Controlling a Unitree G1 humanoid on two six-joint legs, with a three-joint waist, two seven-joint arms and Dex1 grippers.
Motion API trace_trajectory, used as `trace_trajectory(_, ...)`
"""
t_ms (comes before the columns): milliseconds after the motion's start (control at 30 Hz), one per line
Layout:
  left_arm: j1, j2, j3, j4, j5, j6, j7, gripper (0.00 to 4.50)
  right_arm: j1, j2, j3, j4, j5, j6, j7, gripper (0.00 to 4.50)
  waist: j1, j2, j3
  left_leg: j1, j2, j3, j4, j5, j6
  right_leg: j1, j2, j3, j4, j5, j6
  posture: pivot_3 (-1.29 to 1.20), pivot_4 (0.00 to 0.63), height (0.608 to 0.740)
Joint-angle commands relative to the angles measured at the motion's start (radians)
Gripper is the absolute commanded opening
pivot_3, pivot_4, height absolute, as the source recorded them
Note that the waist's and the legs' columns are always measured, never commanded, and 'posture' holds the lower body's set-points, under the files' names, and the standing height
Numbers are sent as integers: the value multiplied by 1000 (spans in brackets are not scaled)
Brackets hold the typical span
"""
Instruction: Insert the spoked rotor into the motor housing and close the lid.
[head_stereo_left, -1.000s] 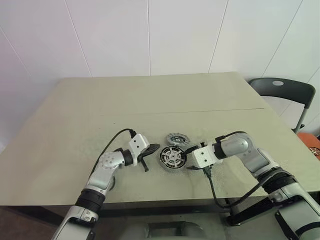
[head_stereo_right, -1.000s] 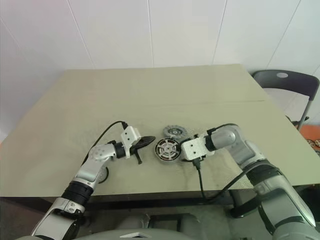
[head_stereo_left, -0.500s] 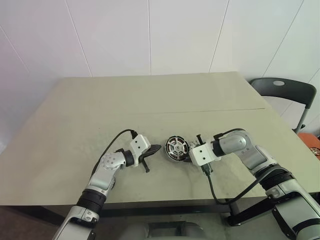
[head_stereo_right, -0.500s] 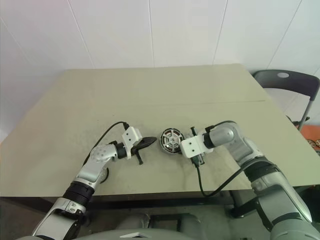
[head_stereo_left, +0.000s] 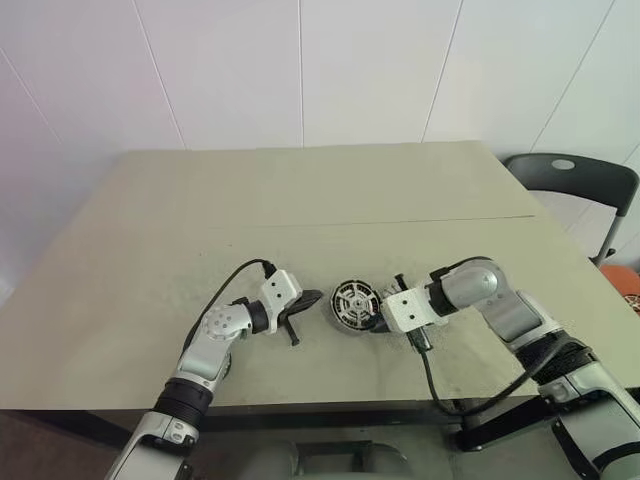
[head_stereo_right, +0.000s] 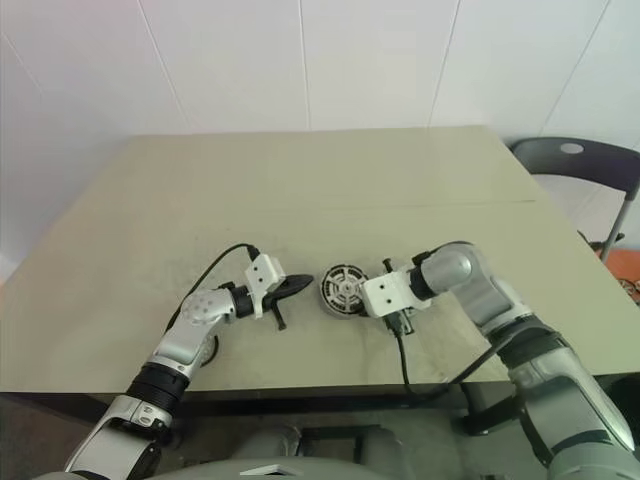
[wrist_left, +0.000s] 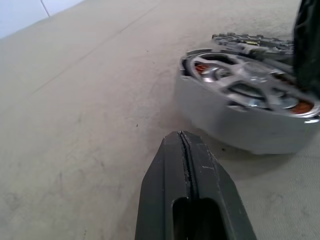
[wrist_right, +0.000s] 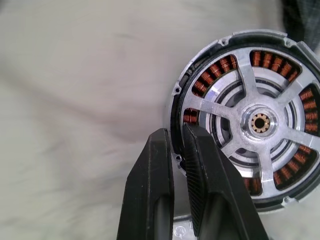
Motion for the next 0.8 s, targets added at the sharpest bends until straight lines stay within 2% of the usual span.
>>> trace_trajectory(33, -5, 11, 19, -49, -50, 13, -40, 0, -7, -28, -2, -104, 57, 83, 83, 65, 1, 0, 0, 0, 0, 0, 0, 0, 0, -1, 0, 0, 0, 0, 0, 0, 0, 740)
trace_trajectory(200, 19, 47, 27, -117, -108, 80, -107, 0, -1, -40, 21, -72, 27, 91, 112, 65, 1, 0, 0, 0, 0, 0, 0, -1, -2, 0, 0, 0, 0, 0, -1, 0, 0, 740)
trace_trajectory(367, 50, 103, 11, -195, -140, 156, -167, 0, -12, 2, 33, -22, 7, 83, 77, 65, -1, 0, 0, 1, 0, 0, 0, -1, -2, 1, 0, 0, 0, 0, -1, 0, 0, 740)
trace_trajectory(600, 48, 125, 9, -200, -122, 176, -166, 0, -30, 34, 29, 33, -17, 72, 44, 65, -10, 0, 0, 7, 1, 0, 1, -2, -3, 7, 0, 0, 1, -3, -4, 0, 0, 740)
trace_trajectory(633, 46, 123, 9, -197, -119, 176, -163, 0, -30, 32, 29, 37, -18, 70, 46, 807, -10, 0, 0, 9, 2, 0, 1, -2, -3, 8, 0, -1, 1, -3, -4, 0, 0, 740)
trace_trajectory(800, 31, 116, -3, -171, -95, 156, -147, 0, -32, 31, 8, 21, 18, 104, 58, 2229, -11, -1, 0, 12, 2, 0, 1, -2, -3, 11, 0, -1, 1, -3, -4, 0, 0, 740)
